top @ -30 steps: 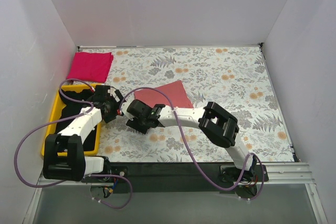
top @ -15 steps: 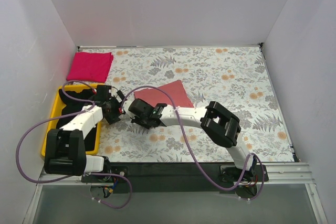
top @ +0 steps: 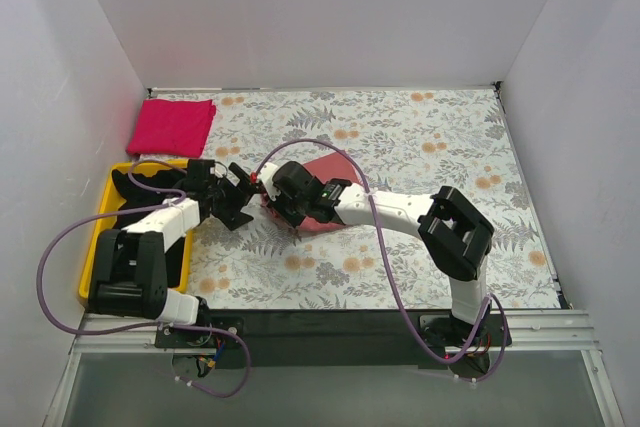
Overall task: Fold and stack the t-shirts
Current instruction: Neatly place the folded tshirt to the corner
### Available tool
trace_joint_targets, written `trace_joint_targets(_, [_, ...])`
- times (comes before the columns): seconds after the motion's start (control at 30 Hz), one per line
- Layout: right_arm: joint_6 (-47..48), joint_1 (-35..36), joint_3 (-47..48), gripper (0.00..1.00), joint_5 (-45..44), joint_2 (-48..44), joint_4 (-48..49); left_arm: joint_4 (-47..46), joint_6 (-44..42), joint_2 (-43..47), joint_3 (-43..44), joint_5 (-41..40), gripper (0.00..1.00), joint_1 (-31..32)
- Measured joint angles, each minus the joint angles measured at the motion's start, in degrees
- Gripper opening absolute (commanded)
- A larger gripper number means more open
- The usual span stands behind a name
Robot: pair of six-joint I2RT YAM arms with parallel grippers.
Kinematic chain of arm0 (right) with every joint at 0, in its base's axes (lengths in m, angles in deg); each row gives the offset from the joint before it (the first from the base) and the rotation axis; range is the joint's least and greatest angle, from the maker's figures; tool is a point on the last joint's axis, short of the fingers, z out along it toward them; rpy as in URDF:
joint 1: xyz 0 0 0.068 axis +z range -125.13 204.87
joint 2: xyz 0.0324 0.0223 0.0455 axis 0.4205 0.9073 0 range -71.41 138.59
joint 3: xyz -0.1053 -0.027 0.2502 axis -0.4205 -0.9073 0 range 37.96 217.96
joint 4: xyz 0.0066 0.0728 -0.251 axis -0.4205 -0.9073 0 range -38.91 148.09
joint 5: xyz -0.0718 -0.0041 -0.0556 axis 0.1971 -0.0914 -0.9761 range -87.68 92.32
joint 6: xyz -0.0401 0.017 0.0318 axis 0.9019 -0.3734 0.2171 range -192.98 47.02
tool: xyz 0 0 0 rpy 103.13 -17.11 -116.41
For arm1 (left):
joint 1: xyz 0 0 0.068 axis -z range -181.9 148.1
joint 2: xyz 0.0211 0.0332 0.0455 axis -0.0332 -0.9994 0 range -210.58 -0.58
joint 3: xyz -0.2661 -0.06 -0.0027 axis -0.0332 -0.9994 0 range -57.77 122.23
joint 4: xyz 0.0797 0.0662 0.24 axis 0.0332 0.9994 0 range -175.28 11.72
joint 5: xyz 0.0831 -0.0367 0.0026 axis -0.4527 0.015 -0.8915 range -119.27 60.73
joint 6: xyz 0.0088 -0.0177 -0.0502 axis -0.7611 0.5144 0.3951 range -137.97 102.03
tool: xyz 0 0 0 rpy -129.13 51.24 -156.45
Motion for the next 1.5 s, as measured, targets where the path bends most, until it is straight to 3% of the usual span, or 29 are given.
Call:
trace_joint_targets(0.2, [-1.62, -0.17, -1.27, 0.01, 2.16, 0.00, 0.66, -5.46, 5.11, -3.96, -1.27, 0.46, 0.94, 2.71])
trace_joint_targets(0.3, [-2.36, -0.33, -1.40, 0.01, 3.13, 0.00, 1.09, -8.24, 7.56, -6.21, -1.22, 0.33, 0.85, 5.49])
trace_joint_targets(0.43, [-3.04, -0.70, -2.40, 0.01, 4.24, 0.00, 2.36, -11.37, 10.23, -7.82, -1.31, -2.08, 0.59, 8.57])
trace_joint_targets(0.47, [-3.21, -0.79, -2.73, 0.01, 4.52, 0.00, 2.69, -11.89, 10.69, -8.24, -1.42, -2.84, 0.48, 9.14])
trace_joint_targets(0.53, [-3.56, -0.92, -3.19, 0.01, 5.05, -0.02, 3.13, -12.46, 11.02, -9.05, -1.51, -4.55, 0.36, 10.01])
trace_joint_targets(0.57, [-3.65, -0.94, -3.37, 0.01, 5.18, -0.02, 3.21, -12.61, 10.95, -9.49, -1.51, -5.09, 0.21, 10.14])
trace_joint_targets(0.67, [-3.98, -0.96, -3.82, 0.01, 5.33, -0.02, 3.74, -12.11, 9.11, -10.32, -1.29, -7.72, 0.01, 10.43])
trace_joint_targets(0.73, [-4.02, -1.01, -4.07, 0.06, 5.38, -0.02, 4.17, -10.54, 6.88, -10.51, 0.17, -8.81, 0.00, 10.73])
trace_joint_targets(0.8, [-4.04, -1.14, -4.09, 0.18, 5.18, -0.02, 4.96, -8.52, 3.93, -11.39, 2.49, -9.90, 0.00, 10.99])
trace_joint_targets(0.83, [-4.04, -1.31, -4.09, 0.25, 5.07, -0.02, 5.40, -6.95, 2.10, -12.31, 4.24, -10.38, 0.00, 11.08])
trace_joint_targets(0.87, [-4.13, -1.51, -4.09, 0.41, 5.16, -0.02, 5.64, -5.49, 0.04, -13.44, 6.10, -11.08, 0.00, 11.19])
trace_joint_targets(0.97, [-4.35, -1.86, -4.13, 0.57, 6.99, -0.28, 4.83, -2.62, -6.69, -17.64, 13.00, -15.47, 0.00, 10.99])
trace_joint_targets(1.17, [-4.46, -2.89, -6.69, 0.64, 8.90, -3.82, -0.11, 2.47, -20.83, -23.30, 23.69, -24.50, 0.00, 10.08])
trace_joint_targets(1.5, [-4.57, -6.49, -20.83, 0.66, 8.50, -18.73, -6.73, 8.76, -43.01, -34.77, 43.93, -38.82, 0.00, 8.39])
